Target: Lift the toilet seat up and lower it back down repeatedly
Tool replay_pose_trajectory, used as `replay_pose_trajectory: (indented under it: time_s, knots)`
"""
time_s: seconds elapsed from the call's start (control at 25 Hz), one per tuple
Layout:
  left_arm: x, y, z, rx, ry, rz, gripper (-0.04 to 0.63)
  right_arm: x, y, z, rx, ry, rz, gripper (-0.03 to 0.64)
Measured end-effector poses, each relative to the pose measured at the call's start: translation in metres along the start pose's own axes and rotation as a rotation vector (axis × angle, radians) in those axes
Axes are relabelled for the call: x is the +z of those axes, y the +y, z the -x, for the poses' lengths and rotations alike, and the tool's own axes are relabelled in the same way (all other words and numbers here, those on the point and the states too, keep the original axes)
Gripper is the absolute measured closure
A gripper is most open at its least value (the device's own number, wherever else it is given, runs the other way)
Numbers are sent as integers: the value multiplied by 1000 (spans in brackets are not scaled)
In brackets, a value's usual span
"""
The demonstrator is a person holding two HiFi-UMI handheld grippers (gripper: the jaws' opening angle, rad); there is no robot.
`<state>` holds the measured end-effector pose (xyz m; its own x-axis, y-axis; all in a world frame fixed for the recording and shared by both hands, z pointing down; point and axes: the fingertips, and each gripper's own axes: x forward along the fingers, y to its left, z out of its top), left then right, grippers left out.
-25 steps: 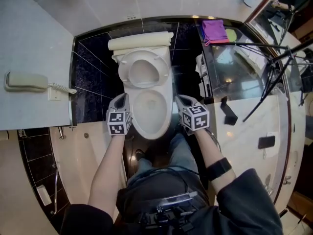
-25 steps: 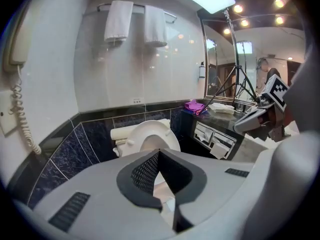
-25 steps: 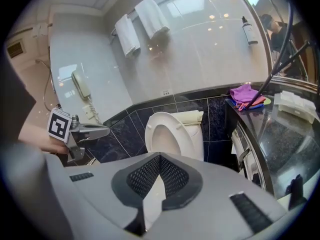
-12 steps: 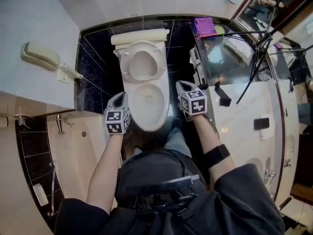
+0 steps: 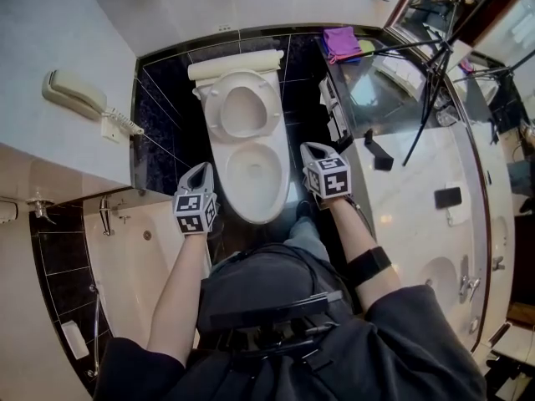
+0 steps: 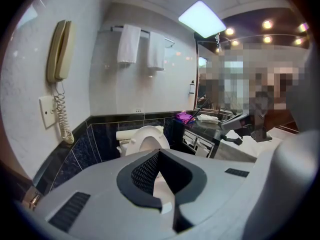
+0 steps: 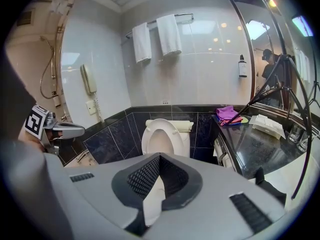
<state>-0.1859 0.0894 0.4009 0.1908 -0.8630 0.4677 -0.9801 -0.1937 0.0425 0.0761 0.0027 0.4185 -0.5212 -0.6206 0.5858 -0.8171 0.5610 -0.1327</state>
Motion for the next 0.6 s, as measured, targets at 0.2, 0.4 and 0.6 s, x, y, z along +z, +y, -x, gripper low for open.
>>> replay_pose_trajectory:
  time_s: [0.2, 0.4, 0.6]
  knots:
    - [2, 2, 3, 5, -6, -7, 599, 3, 3, -1, 7, -2, 19, 604]
    - [3, 3, 4, 5, -6, -5, 599, 6, 6, -3, 15, -1, 22, 604]
    - [2, 3, 0, 5, 0, 5, 599, 2, 4, -4, 14, 4, 18, 604]
